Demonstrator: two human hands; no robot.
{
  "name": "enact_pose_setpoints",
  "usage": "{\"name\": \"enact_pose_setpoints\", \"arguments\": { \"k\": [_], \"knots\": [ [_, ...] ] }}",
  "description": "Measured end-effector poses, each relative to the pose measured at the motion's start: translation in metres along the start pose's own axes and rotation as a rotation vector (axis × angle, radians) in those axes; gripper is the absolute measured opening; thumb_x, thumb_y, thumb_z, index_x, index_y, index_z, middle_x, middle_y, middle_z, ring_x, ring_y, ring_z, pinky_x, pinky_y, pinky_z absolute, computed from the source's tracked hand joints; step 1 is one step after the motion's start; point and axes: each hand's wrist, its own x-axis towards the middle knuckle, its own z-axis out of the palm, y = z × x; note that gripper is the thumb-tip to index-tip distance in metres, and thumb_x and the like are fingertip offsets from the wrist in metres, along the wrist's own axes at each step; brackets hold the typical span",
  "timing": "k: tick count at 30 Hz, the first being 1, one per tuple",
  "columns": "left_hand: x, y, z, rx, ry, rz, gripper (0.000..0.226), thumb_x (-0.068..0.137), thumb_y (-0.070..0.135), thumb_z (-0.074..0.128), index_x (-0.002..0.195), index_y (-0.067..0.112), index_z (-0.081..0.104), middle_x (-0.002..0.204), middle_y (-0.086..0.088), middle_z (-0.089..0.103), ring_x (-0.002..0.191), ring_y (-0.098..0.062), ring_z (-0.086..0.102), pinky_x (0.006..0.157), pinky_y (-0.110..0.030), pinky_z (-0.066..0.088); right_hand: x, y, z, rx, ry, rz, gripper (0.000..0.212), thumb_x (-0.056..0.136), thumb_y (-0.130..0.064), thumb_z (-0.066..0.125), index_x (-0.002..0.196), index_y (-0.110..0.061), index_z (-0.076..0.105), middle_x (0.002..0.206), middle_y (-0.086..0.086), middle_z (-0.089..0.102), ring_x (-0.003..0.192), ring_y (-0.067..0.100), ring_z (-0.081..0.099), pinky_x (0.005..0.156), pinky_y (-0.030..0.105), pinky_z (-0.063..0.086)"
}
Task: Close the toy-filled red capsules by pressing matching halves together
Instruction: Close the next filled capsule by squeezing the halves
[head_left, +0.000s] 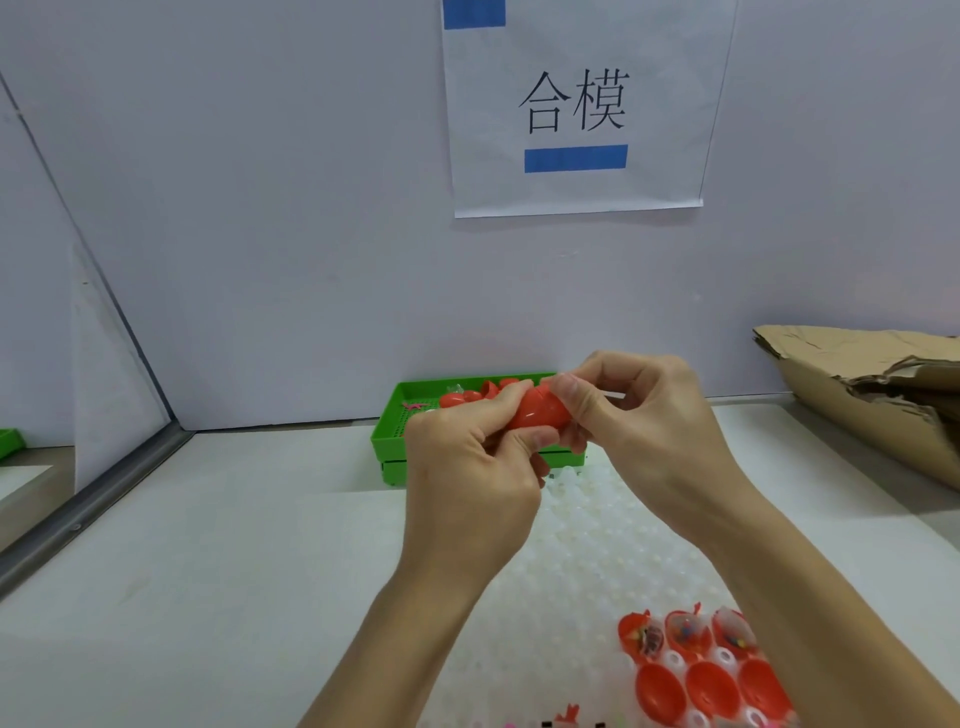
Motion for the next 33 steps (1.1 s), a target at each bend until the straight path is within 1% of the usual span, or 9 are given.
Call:
{"name": "enact_pose_setpoints", "arguments": {
  "k": [5, 9, 13, 16, 21, 23, 26, 30, 33],
  "knots": [
    [0.000, 0.000, 0.001, 0.111, -0.037, 0.059, 0.025, 0.086, -0.016, 0.061, 0.097, 0.000, 0.078, 0.060, 0.020, 0.059, 0.051, 0.005, 0.060, 0.057, -0.011, 0.051, 0.001, 0.001, 0.001, -0.031, 0.010, -0.003, 0.025, 0.091, -0.010, 0.069, 0.067, -0.006, 0.069, 0.053, 0.001, 0.063, 0.048, 0.009, 0.058, 0.052, 0.018, 0.047],
    [0.001, -0.002, -0.001, 0.161, -0.045, 0.072, 0.021, 0.085, -0.012, 0.063, 0.094, 0.000, 0.078, 0.057, 0.021, 0.056, 0.051, 0.003, 0.059, 0.058, -0.009, 0.049, -0.001, 0.004, 0.005, -0.023, 0.011, 0.004, 0.027, 0.092, -0.010, 0.068, 0.065, -0.007, 0.068, 0.051, -0.003, 0.062, 0.047, 0.007, 0.058, 0.051, 0.016, 0.046],
    [0.004, 0.002, -0.005, 0.147, -0.069, 0.061, 0.017, 0.081, 0.006, 0.062, 0.087, 0.009, 0.078, 0.059, 0.017, 0.062, 0.055, -0.006, 0.063, 0.058, -0.019, 0.054, -0.001, 0.005, 0.006, -0.012, 0.004, 0.008, 0.025, 0.094, -0.013, 0.067, 0.069, -0.009, 0.069, 0.055, -0.001, 0.064, 0.050, 0.008, 0.059, 0.053, 0.017, 0.047],
    [0.008, 0.003, -0.013, 0.104, -0.097, 0.012, 0.014, 0.083, 0.010, 0.064, 0.085, 0.016, 0.076, 0.065, 0.016, 0.068, 0.061, -0.007, 0.067, 0.060, -0.029, 0.058, -0.001, 0.006, 0.013, 0.012, 0.013, 0.020, 0.023, 0.095, -0.019, 0.065, 0.073, -0.015, 0.071, 0.057, -0.007, 0.066, 0.054, 0.004, 0.063, 0.056, 0.015, 0.050],
    [0.010, 0.005, -0.014, 0.032, -0.154, -0.081, 0.013, 0.083, 0.029, 0.066, 0.091, 0.021, 0.073, 0.078, 0.005, 0.072, 0.077, -0.018, 0.069, 0.063, -0.046, 0.058, 0.003, 0.007, 0.009, 0.045, 0.038, 0.093, 0.025, 0.098, -0.027, 0.062, 0.081, -0.015, 0.077, 0.073, 0.006, 0.074, 0.067, 0.014, 0.071, 0.073, 0.030, 0.061],
    [0.009, 0.005, -0.012, -0.011, -0.144, -0.133, 0.010, 0.085, 0.026, 0.072, 0.095, 0.022, 0.072, 0.081, 0.005, 0.072, 0.079, -0.016, 0.069, 0.065, -0.048, 0.058, 0.004, 0.006, 0.005, 0.112, 0.024, 0.146, 0.030, 0.102, -0.024, 0.055, 0.085, -0.013, 0.077, 0.080, 0.010, 0.077, 0.075, 0.022, 0.075, 0.077, 0.035, 0.062],
    [0.008, 0.002, -0.011, -0.029, -0.111, -0.179, 0.015, 0.086, 0.019, 0.076, 0.097, 0.025, 0.070, 0.087, 0.007, 0.072, 0.083, -0.013, 0.069, 0.068, -0.048, 0.059, 0.004, 0.006, 0.001, 0.148, -0.016, 0.198, 0.033, 0.105, -0.020, 0.047, 0.095, -0.009, 0.076, 0.087, 0.011, 0.078, 0.082, 0.027, 0.075, 0.077, 0.034, 0.062],
    [0.008, -0.002, -0.011, -0.023, -0.097, -0.184, 0.018, 0.085, 0.020, 0.077, 0.096, 0.029, 0.066, 0.089, 0.009, 0.070, 0.086, -0.011, 0.069, 0.068, -0.046, 0.060, 0.005, 0.007, 0.001, 0.172, -0.040, 0.234, 0.026, 0.105, -0.015, 0.048, 0.108, -0.007, 0.072, 0.092, 0.010, 0.078, 0.085, 0.025, 0.076, 0.076, 0.030, 0.060],
    [0.008, -0.005, -0.012, -0.033, -0.091, -0.188, 0.018, 0.086, 0.020, 0.076, 0.097, 0.028, 0.065, 0.090, 0.009, 0.070, 0.088, -0.012, 0.069, 0.070, -0.047, 0.060, 0.004, 0.006, 0.000, 0.159, -0.074, 0.231, 0.024, 0.104, -0.013, 0.050, 0.106, -0.008, 0.074, 0.091, 0.007, 0.078, 0.085, 0.022, 0.076, 0.078, 0.031, 0.061]
  ]
}}
